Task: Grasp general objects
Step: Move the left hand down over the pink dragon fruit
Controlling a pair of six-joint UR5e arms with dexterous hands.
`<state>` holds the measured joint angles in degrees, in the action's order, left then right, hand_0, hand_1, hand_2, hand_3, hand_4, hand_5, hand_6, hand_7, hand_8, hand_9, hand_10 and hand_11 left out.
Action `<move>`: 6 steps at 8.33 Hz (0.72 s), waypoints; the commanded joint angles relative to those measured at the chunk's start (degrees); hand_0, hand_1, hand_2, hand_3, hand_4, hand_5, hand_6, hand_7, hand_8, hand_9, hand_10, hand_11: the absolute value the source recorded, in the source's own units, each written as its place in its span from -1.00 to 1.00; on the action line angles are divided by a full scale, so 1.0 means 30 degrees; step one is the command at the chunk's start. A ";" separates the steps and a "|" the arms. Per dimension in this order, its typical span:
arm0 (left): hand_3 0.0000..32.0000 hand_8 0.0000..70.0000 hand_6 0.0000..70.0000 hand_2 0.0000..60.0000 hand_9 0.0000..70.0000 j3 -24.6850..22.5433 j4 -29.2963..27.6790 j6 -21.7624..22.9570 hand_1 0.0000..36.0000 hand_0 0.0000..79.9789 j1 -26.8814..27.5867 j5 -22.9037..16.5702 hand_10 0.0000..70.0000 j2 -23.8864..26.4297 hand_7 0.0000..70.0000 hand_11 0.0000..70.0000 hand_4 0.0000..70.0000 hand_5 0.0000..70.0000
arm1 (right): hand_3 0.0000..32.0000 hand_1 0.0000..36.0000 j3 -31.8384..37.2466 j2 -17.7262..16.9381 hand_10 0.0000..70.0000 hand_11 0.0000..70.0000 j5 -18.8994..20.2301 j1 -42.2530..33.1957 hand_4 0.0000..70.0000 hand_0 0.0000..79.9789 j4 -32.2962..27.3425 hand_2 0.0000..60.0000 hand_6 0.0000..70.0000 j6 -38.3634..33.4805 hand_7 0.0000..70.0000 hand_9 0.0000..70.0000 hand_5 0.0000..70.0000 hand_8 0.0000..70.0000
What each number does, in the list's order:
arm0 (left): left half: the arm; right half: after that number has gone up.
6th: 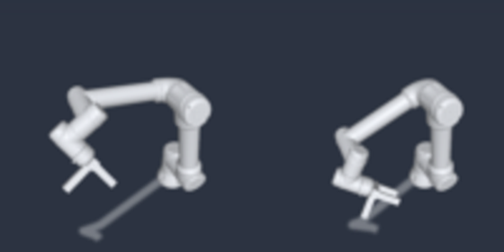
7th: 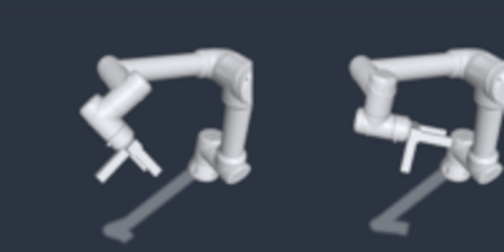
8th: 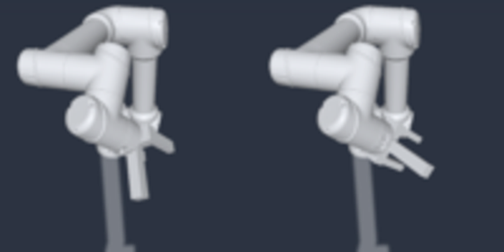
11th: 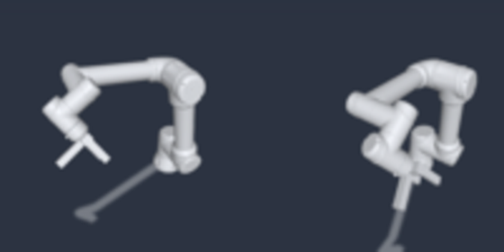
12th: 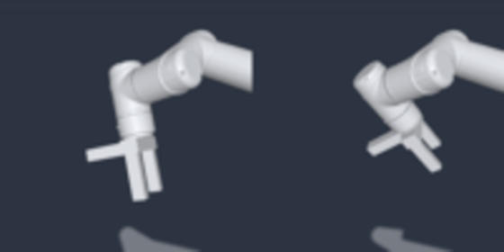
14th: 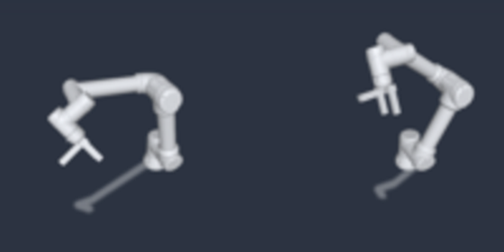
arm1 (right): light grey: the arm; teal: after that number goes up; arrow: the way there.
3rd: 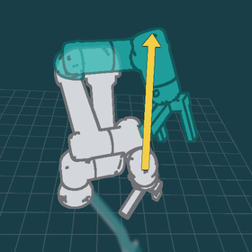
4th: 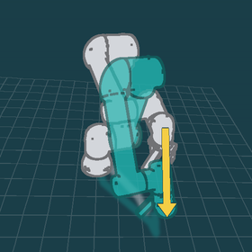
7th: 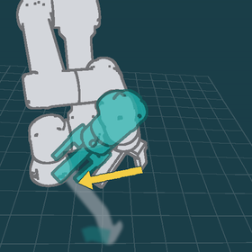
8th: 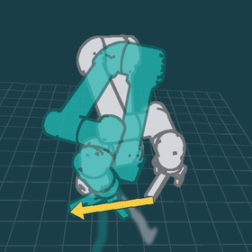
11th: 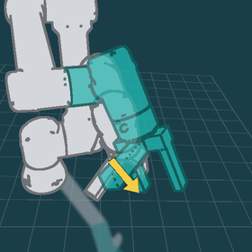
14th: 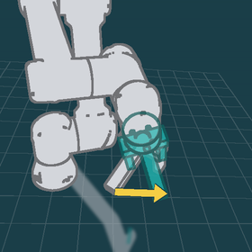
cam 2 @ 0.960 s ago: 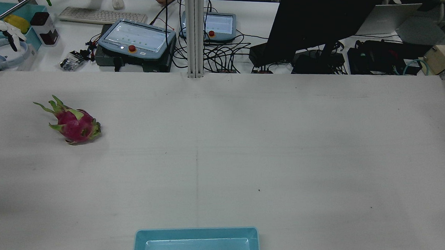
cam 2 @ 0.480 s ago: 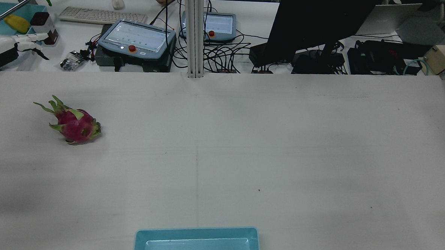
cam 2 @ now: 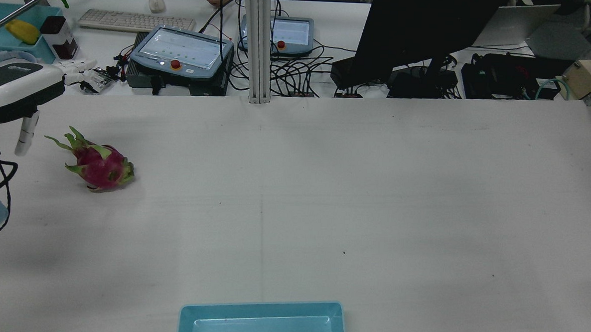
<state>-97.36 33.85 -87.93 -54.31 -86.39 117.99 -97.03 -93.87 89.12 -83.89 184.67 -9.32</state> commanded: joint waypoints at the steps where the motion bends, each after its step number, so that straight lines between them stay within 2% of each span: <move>1: -1.00 -0.82 -0.89 1.00 -0.90 0.1568 -0.0908 -0.0979 1.00 0.59 0.0116 0.0115 -0.91 0.0221 -0.90 -0.75 -0.97 -0.13 | -1.00 -1.00 -0.0001 -0.0029 -1.00 -1.00 0.0000 -0.0015 -1.00 -1.00 -0.0003 -1.00 -1.00 0.0000 -1.00 -1.00 -1.00 -1.00; 3: -1.00 -0.82 -0.89 1.00 -0.91 0.2975 -0.1554 -0.1535 1.00 0.53 0.0117 0.0115 -0.91 0.0251 -0.91 -0.76 -0.97 -0.16 | -1.00 -1.00 -0.0001 0.0000 -1.00 -1.00 0.0000 -0.0015 -1.00 -1.00 0.0026 -1.00 -1.00 0.0000 -1.00 -1.00 -1.00 -1.00; 6: -1.00 -0.84 -0.89 1.00 -0.93 0.3682 -0.2024 -0.1978 1.00 0.52 0.0291 0.0115 -0.92 0.0222 -0.92 -0.77 -0.96 -0.18 | -1.00 -1.00 -0.0001 0.0001 -1.00 -1.00 0.0000 -0.0015 -1.00 -1.00 -0.0004 -1.00 -1.00 0.0000 -1.00 -1.00 -1.00 -1.00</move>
<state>-88.22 28.75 -92.85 -53.86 -86.05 118.68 -97.03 -93.87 89.12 -83.90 184.68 -9.32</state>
